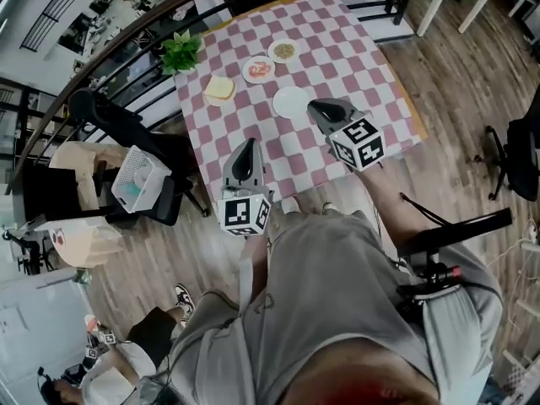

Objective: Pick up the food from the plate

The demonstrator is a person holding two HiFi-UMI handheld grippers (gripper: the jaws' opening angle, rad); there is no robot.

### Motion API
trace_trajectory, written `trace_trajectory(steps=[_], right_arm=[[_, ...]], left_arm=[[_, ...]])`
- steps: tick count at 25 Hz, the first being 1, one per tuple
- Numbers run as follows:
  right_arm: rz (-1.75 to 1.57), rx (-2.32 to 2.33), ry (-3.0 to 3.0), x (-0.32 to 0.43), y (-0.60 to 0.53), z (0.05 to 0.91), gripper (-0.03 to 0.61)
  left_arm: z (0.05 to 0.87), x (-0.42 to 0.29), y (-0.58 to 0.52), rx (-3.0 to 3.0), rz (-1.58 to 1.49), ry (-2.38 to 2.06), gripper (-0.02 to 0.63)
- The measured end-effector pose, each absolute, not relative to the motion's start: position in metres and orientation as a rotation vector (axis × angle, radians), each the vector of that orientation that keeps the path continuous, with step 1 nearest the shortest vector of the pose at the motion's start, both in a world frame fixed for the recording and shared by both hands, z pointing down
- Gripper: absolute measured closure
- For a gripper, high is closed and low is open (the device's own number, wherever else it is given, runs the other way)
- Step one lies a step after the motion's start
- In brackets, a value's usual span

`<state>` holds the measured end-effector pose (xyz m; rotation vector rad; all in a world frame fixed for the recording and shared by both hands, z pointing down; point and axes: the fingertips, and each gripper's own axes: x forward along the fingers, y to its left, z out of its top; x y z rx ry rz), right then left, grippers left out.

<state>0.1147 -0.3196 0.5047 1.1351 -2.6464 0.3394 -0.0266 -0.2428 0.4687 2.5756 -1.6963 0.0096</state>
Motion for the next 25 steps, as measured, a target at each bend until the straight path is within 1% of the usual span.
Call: trace_trajectory(steps=[2,6,14,19,25], right_arm=[[0.262,1.133,-2.677,0.119,-0.306,0.489,0.563],[0.186,1.116,-2.757,0.127,-0.278,0.473,0.565],[0.143,1.143,-2.784,0.126,-0.24,0.465,0.565],[0.153,1.158,-2.767,0.135,-0.223,0.453,0.565],[0.235,1.132,-2.749,0.126,-0.196,0.47,0.565]], left_arm=[[0.467,-0.012,-0.234,2.575,0.032,-1.69,0.604],[0.474,0.008,-0.21,2.507,0.046,-1.737,0.604],[0.469,0.026,-0.192,2.541,0.017,-1.704,0.604],[0.45,0.041,-0.188,2.626,-0.007,-1.65,0.604],[0.464,0.032,-0.167,2.595,-0.016,-1.622,0.604]])
